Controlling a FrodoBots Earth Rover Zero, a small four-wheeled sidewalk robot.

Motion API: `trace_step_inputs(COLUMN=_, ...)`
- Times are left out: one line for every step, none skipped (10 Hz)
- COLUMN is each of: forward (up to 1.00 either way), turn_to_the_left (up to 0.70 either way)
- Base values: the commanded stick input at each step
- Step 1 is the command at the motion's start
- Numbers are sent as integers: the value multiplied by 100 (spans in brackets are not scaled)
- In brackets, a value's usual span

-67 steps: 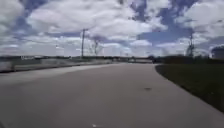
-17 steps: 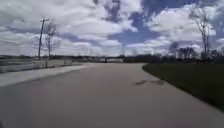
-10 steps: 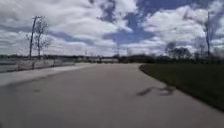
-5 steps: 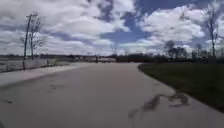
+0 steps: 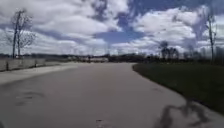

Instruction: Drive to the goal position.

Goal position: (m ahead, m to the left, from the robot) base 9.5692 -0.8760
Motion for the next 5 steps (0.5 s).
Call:
trace_step_inputs(forward=100, turn_to_the_left=0)
trace_step_inputs(forward=100, turn_to_the_left=0)
trace_step_inputs(forward=100, turn_to_the_left=0)
trace_step_inputs(forward=100, turn_to_the_left=0)
trace_step_inputs(forward=100, turn_to_the_left=0)
